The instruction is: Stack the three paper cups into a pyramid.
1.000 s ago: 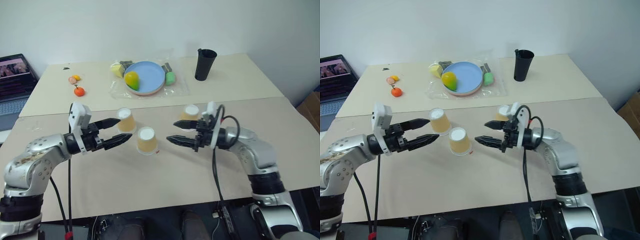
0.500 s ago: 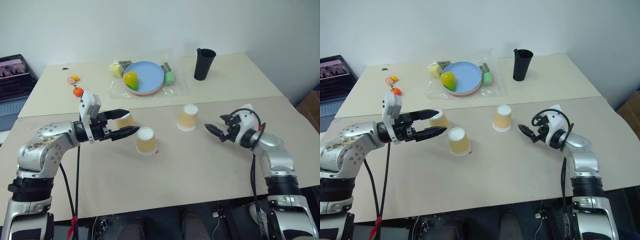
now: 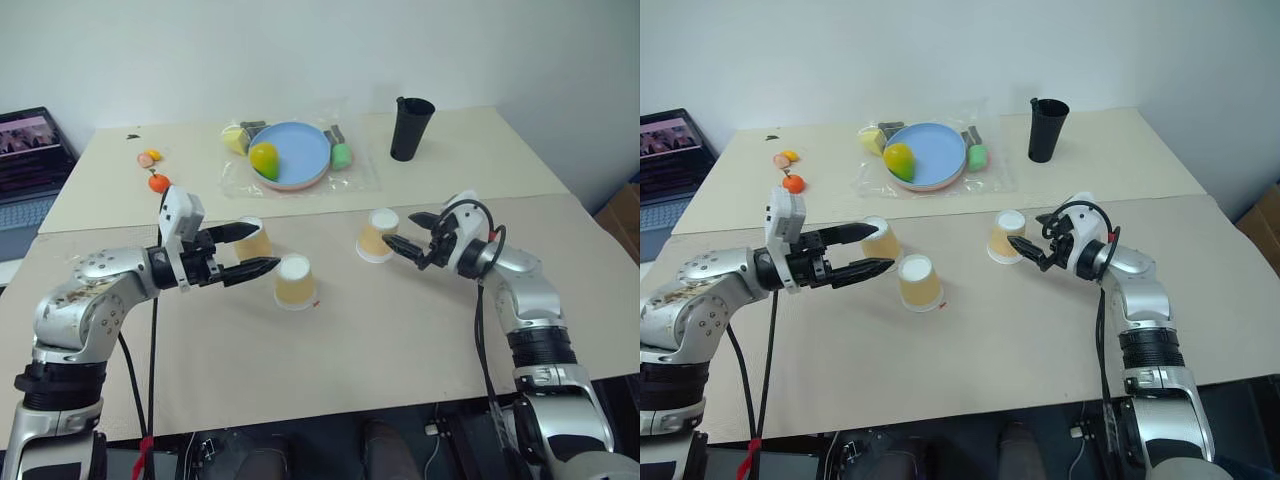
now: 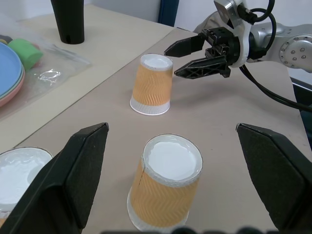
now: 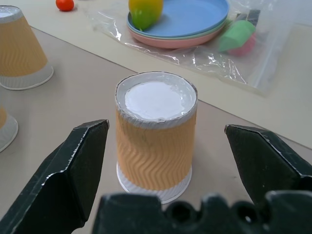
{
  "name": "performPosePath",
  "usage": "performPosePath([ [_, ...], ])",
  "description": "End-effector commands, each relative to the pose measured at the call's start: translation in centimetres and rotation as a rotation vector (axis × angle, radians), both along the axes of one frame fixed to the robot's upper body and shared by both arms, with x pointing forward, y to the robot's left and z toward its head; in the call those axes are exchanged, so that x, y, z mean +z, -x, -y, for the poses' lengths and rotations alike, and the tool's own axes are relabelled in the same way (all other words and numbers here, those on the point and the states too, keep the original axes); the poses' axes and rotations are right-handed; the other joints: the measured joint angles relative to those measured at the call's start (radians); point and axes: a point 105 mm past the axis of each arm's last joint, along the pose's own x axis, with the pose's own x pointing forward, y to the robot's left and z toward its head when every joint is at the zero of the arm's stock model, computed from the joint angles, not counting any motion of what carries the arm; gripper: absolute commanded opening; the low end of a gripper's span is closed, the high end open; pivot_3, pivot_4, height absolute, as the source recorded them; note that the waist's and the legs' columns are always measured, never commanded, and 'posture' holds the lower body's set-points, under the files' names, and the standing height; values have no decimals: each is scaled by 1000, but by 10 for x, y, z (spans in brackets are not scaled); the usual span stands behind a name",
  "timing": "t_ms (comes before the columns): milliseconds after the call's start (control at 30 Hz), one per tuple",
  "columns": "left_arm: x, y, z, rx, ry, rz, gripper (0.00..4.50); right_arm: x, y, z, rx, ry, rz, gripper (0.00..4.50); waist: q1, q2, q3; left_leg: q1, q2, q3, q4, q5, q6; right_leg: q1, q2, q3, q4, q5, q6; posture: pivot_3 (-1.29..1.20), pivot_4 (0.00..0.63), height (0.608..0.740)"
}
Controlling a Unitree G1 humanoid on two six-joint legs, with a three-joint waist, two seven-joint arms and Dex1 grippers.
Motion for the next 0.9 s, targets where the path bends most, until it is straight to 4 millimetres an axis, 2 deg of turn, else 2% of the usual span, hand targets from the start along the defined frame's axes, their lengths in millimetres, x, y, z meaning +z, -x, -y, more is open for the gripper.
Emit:
performPosePath([
  [33,15,5,2,-9,10,67,4500,19,-4,-3,12,-23,66,4467,-2,0,0,0,0,0,0,0,0,0,0,0,0,0,0,0,150,720],
  [167,21,7,3,-4,24,84,4500,15,-9,-7,22,-24,54,4467,-3,0,0,0,0,0,0,0,0,0,0,0,0,0,0,0,150,720],
  [767,19,9,-1,37,36,86,4500,8,-25,-31,73,-51,14,4467,-4,0,0,0,0,0,0,0,0,0,0,0,0,0,0,0,150,720],
  [800,18,9,-1,39,37,87,4500,8,-26,-32,76,-59,14,3968,-3,0,0,0,0,0,0,0,0,0,0,0,0,0,0,0,150,720],
  [833,18,8,-1,40,37,87,4500,10,-26,-32,80,-64,17,3821,-3,0,0,0,0,0,0,0,0,0,0,0,0,0,0,0,150,720],
  [900,17,9,-2,43,38,85,4500,12,-27,-32,80,-62,27,3137,-3,0,0,0,0,0,0,0,0,0,0,0,0,0,0,0,150,720],
])
